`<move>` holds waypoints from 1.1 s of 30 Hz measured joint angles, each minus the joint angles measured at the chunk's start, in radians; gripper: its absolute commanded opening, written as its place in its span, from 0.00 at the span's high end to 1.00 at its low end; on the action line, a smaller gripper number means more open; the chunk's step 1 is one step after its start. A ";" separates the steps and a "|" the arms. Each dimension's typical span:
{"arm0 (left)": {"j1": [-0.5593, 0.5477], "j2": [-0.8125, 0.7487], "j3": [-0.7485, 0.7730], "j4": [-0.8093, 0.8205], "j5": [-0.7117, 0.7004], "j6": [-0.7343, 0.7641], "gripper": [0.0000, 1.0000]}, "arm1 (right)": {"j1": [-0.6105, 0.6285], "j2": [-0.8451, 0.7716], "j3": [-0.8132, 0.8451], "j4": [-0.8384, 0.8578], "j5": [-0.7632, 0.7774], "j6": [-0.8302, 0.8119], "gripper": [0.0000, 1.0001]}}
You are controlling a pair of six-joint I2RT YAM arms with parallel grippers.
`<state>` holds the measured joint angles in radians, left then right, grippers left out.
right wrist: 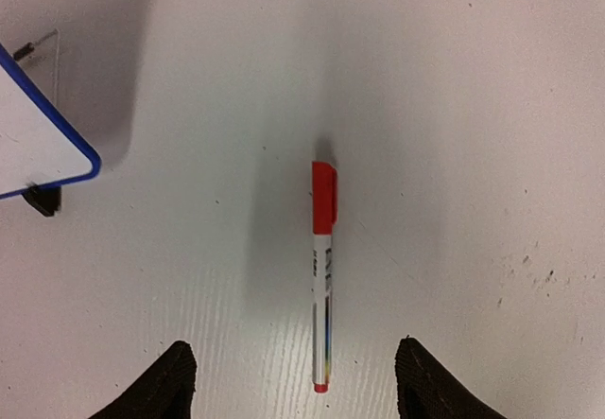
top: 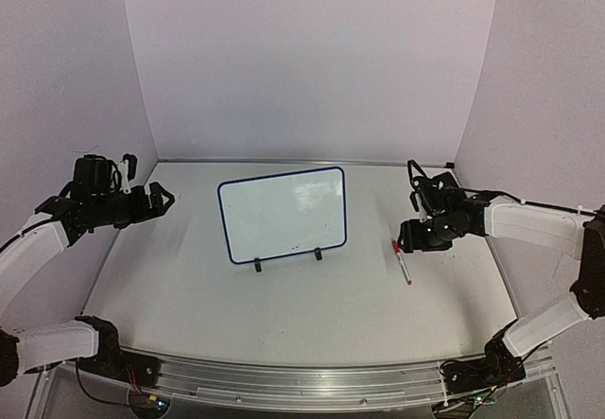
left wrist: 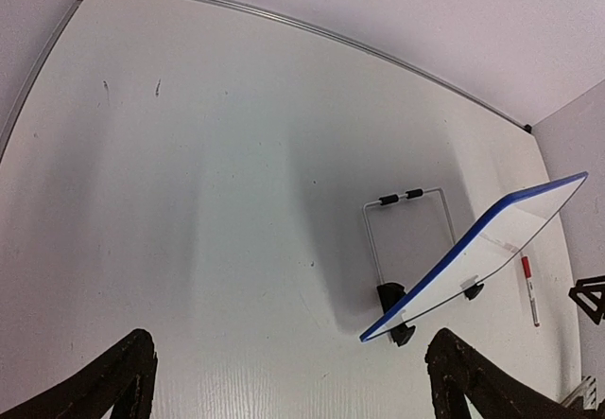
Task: Write a sentence on the whiteboard
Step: Pick up the whiteboard marker from the center of the board.
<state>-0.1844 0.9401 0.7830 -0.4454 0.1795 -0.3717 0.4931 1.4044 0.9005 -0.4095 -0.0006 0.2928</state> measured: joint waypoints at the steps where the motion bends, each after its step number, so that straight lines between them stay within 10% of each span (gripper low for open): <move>1: 0.000 0.000 0.000 0.001 0.001 0.000 0.01 | -0.004 0.003 0.000 -0.041 0.002 0.010 0.36; 18: 0.000 -0.010 0.000 0.000 0.056 0.015 0.00 | -0.016 0.251 0.075 -0.192 -0.038 0.014 0.75; 33: 0.000 -0.010 0.000 0.001 0.083 0.031 0.01 | -0.037 0.359 0.113 -0.185 -0.055 0.000 0.84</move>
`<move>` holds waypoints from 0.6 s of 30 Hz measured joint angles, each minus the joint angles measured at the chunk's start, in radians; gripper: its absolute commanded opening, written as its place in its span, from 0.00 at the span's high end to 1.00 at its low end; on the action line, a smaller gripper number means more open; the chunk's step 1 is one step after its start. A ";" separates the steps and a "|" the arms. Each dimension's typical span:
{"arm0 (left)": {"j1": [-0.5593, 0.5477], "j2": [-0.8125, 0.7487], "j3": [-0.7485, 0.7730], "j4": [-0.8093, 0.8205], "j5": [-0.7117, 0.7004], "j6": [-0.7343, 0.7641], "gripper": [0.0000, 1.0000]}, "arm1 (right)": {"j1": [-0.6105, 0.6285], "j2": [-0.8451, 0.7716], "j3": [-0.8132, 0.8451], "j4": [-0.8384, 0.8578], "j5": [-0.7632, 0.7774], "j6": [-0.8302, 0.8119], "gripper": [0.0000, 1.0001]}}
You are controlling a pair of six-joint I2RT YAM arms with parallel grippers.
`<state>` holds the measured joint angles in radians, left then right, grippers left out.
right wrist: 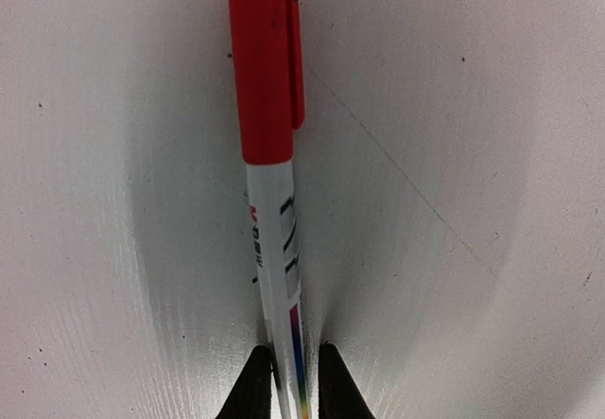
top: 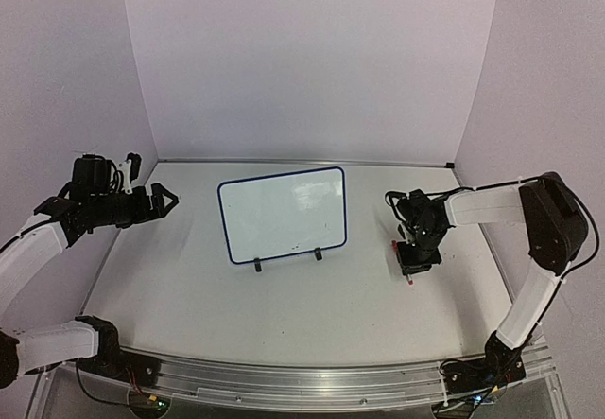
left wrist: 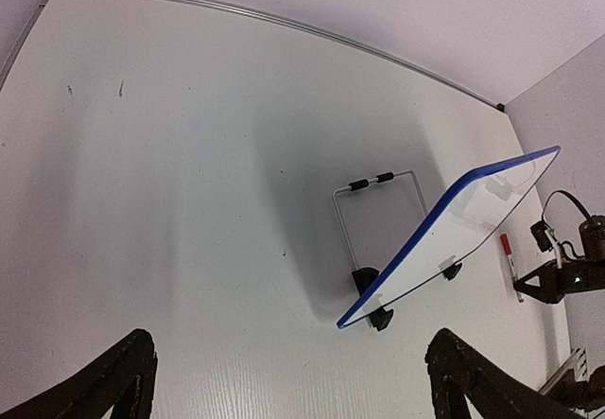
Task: Write a sentence on the whiteboard
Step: Pick up the whiteboard marker from the center of the board.
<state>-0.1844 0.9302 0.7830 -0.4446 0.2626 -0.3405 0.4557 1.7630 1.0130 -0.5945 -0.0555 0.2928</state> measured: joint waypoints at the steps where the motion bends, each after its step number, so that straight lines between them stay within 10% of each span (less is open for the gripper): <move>1: 0.000 0.000 0.000 0.000 0.002 0.000 0.01 | 0.000 0.004 0.001 0.000 -0.002 0.000 0.85; 18: -0.192 -0.001 0.001 0.002 0.022 0.058 0.08 | -0.002 -0.108 0.021 -0.032 -0.082 0.031 1.00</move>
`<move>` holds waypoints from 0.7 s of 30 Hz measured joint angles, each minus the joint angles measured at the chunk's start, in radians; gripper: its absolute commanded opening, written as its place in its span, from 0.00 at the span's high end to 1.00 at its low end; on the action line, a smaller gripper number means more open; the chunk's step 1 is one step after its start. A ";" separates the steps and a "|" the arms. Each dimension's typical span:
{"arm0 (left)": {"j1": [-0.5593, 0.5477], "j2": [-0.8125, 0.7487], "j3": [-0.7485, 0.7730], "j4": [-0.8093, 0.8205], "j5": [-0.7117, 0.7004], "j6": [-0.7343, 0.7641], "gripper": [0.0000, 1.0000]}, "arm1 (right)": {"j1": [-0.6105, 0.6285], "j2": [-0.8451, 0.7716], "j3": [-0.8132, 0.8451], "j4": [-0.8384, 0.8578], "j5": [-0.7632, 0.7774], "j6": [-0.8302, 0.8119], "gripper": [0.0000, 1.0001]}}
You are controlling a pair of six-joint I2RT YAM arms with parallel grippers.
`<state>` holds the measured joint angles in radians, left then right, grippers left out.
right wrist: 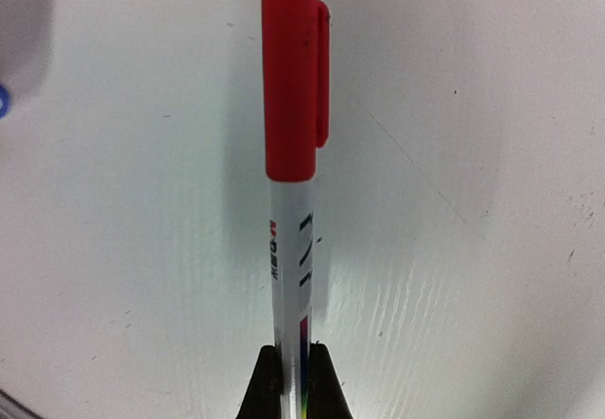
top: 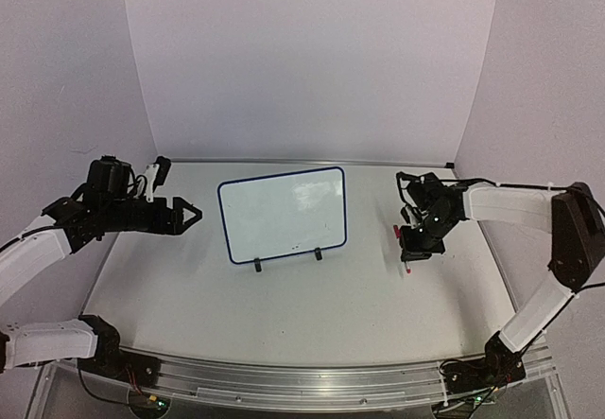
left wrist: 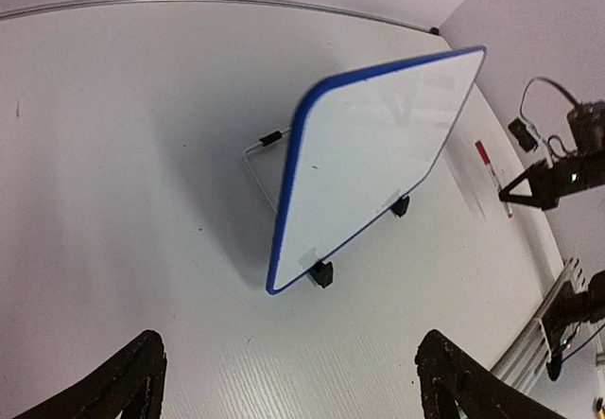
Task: Write a sentence on the whiteboard
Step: Pick up the whiteboard marker from the center of the board, then pass from the right arm to the left
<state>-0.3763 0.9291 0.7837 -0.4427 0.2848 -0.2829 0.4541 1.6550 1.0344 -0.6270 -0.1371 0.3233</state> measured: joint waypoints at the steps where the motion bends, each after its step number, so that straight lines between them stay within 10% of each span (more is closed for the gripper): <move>1: -0.027 -0.002 0.001 0.000 0.001 0.011 0.08 | 0.000 -0.039 0.003 -0.011 -0.021 0.000 1.00; 9: -0.233 -0.033 0.032 0.105 0.087 0.137 0.05 | 0.013 -0.259 0.044 -0.098 -0.362 -0.004 1.00; 21: -0.702 0.156 0.094 0.210 -0.070 0.383 0.05 | 0.304 -0.081 0.198 -0.130 -0.794 0.062 1.00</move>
<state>-1.0786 1.0851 0.8776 -0.2329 0.2146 0.1005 0.7586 1.5742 1.2327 -0.7570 -0.9314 0.3855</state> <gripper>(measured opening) 0.950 0.040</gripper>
